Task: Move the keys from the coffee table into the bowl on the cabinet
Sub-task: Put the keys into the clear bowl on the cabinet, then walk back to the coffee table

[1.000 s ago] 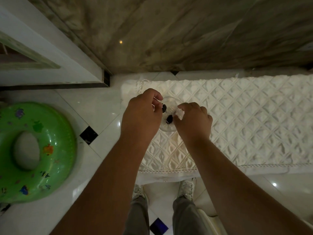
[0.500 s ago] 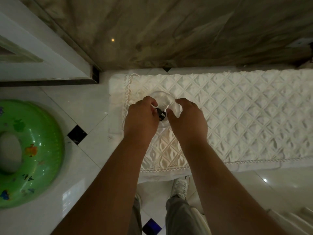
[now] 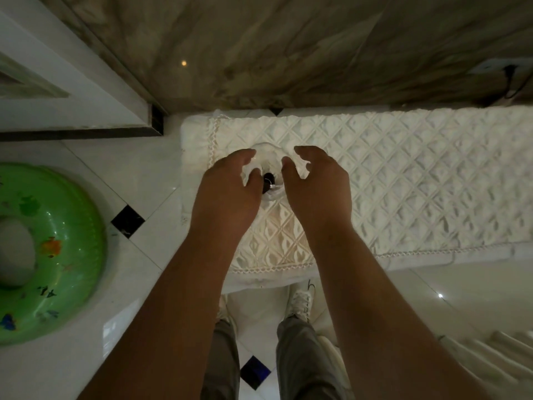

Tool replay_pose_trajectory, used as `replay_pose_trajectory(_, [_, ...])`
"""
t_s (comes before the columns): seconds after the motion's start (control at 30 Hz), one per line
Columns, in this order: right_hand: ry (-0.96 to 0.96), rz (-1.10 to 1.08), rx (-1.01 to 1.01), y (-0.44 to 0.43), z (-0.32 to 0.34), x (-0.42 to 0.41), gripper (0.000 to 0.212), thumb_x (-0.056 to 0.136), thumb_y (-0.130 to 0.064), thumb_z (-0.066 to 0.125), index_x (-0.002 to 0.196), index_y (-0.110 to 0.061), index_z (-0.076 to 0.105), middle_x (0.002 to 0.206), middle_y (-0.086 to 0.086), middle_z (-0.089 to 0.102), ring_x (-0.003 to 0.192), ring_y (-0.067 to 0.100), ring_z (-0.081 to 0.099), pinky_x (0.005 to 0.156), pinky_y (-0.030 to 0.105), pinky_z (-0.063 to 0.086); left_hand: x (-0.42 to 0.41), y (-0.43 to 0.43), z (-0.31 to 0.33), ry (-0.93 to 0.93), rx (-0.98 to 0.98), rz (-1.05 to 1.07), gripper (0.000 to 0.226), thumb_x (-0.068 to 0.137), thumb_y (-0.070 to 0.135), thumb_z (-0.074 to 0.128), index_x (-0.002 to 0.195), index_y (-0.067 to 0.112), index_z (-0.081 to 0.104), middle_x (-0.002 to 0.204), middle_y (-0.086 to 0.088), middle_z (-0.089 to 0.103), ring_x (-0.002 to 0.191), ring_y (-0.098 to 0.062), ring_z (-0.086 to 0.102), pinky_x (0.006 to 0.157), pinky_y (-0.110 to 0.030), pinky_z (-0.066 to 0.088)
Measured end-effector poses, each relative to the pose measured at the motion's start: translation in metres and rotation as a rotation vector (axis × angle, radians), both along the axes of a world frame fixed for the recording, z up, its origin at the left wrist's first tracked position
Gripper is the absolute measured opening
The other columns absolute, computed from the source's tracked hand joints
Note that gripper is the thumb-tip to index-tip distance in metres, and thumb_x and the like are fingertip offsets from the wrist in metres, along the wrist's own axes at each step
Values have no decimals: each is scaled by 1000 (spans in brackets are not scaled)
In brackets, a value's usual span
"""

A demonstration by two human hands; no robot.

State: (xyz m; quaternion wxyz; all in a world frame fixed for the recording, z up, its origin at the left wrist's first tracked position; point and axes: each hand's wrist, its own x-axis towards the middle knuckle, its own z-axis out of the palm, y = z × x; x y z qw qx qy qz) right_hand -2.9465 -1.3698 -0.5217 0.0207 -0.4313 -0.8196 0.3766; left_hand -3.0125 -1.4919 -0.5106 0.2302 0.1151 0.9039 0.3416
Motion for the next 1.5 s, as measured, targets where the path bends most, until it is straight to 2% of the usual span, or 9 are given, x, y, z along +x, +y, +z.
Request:
replay_pose_trajectory(0.27, [71,6,123,24,144,14,48,93,-56,52,133,-30,57,130,-9,63,113,7,59,81,19,37,-4,9,141,129,-65,-174,42,97,42,48,138,32,51,139,5,55,125,-17,50,103,-45,40])
replay_pose_trajectory(0.4, [88,7,131,32,236,39,59,89,-67,48,137,-33,55,133,-5,61,117,11,58,79,23,39,9,2,231,190,42,-148,39,96,39,53,134,33,57,130,8,61,110,1,53,96,-18,37])
replay_pose_trajectory(0.5, [153,-60,169,36,321,67,59,86,-71,47,133,-36,57,111,-3,71,86,11,66,74,25,51,18,-6,312,214,166,-153,36,95,43,53,130,39,57,94,27,59,74,27,48,69,4,31])
replay_pose_trajectory(0.57, [188,-105,205,36,379,85,53,87,-69,48,129,-38,58,97,-7,72,64,1,55,64,21,50,23,-1,367,215,221,-196,39,94,50,51,133,46,52,98,38,48,78,33,43,70,1,29])
replay_pose_trajectory(0.73, [244,-177,211,27,494,125,55,86,-68,52,132,-36,58,120,-9,67,101,6,62,70,17,42,44,18,475,232,311,-464,45,93,50,52,137,47,44,123,25,50,105,5,46,81,-15,35])
replay_pose_trajectory(0.83, [304,-311,204,18,537,158,57,84,-69,54,131,-38,57,122,-9,66,101,4,60,67,15,39,61,25,520,245,377,-622,46,92,49,53,136,46,44,137,16,52,120,-5,49,97,-32,43])
replay_pose_trajectory(1.17, [207,-775,402,-92,559,291,61,86,-67,52,139,-36,50,137,-13,58,119,11,57,97,38,48,150,13,561,246,373,-1097,45,91,55,52,135,49,43,141,14,51,124,-11,49,93,-42,47])
replay_pose_trajectory(1.27, [155,-861,450,-120,550,330,62,87,-66,51,141,-36,47,138,-13,56,119,10,57,92,31,45,189,19,555,229,338,-1231,43,93,53,53,135,49,46,142,13,50,110,-3,47,78,-30,42])
replay_pose_trajectory(1.5, [87,-1109,320,-161,519,437,66,86,-70,50,142,-35,47,143,-10,52,127,10,48,89,23,31,291,26,533,258,296,-1475,47,94,54,48,140,45,42,145,11,47,118,-10,51,89,-30,41])
